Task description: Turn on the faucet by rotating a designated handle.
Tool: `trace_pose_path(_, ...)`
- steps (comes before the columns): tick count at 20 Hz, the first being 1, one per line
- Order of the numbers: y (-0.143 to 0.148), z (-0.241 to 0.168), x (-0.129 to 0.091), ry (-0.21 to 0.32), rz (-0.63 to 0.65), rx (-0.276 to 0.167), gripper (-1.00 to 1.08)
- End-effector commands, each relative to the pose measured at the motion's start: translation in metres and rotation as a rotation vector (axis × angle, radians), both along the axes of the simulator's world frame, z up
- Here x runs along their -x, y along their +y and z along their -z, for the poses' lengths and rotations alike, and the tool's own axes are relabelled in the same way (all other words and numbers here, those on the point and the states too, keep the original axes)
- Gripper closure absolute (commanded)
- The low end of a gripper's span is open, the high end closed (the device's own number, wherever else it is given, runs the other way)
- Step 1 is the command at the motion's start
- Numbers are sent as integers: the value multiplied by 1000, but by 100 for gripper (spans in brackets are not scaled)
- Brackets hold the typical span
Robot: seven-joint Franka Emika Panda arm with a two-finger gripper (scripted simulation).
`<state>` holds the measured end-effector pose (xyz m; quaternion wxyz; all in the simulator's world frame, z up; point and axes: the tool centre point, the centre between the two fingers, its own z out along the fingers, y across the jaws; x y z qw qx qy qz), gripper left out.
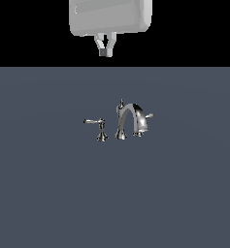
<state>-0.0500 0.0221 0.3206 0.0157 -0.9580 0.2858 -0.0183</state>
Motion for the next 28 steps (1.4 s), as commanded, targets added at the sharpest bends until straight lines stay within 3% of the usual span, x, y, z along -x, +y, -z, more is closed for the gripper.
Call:
trace_pose_path(1,-6,16,-16,2,49,0,108)
trace_pose_path(13,-45,91,-87,19,287,3,108)
trace_pose_path(28,-119,187,-159,39,593,6,108)
